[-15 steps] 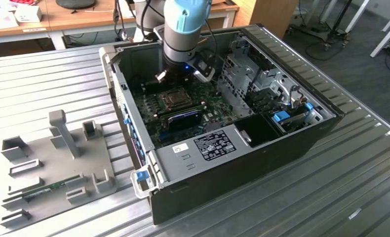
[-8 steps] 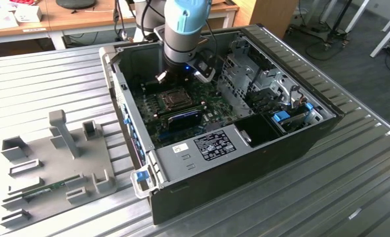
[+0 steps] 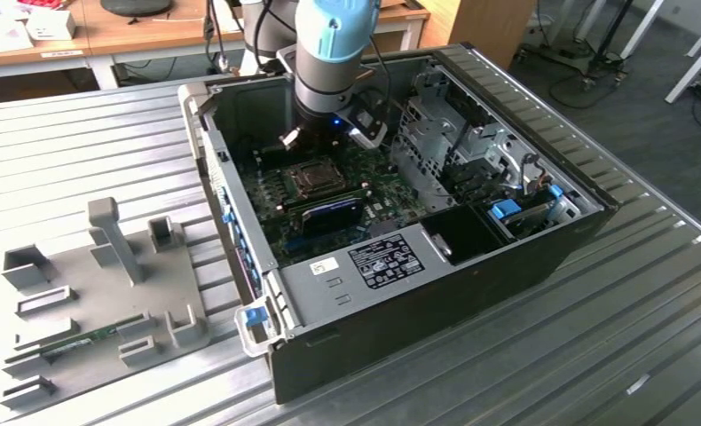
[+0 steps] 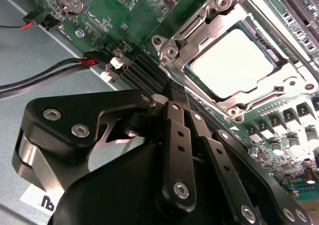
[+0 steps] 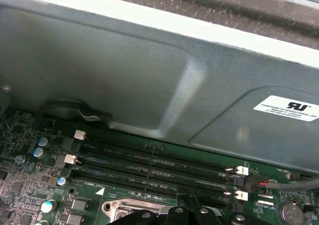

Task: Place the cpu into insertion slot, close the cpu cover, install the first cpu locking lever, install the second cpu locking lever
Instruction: 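Install the first cpu locking lever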

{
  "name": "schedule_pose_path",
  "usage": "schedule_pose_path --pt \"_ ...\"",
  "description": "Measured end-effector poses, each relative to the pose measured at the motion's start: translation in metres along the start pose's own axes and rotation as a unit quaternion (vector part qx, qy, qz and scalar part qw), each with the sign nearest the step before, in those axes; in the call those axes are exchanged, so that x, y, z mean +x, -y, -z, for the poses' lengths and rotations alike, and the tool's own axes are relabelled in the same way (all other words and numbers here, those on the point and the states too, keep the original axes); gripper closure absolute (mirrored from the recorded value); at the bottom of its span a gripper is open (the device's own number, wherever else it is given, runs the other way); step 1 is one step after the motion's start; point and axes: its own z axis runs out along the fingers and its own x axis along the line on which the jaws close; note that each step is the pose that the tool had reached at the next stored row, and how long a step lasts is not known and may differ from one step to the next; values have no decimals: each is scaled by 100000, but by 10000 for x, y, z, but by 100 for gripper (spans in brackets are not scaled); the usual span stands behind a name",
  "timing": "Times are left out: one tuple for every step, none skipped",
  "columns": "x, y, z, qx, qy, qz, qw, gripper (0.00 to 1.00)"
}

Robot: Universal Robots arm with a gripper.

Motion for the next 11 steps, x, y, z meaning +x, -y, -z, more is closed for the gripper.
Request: schedule_pose_path --pt "0 0 0 6 -3 0 100000 90" --pt "0 1 -1 12 -8 2 100000 90" --pt "1 2 -2 14 -6 1 100000 90" --pt "1 2 -5 4 0 1 100000 90" --pt "1 3 -8 2 2 2 100000 90" --pt "2 4 -9 6 -3 3 100000 90" --pt "2 4 -10 9 -6 2 100000 90" --pt "2 4 -11 10 -10 2 100000 90" --pt "2 4 -12 1 0 1 100000 90" --pt "2 4 -12 2 -1 2 100000 90" --pt "2 5 -12 4 -4 2 100000 90"
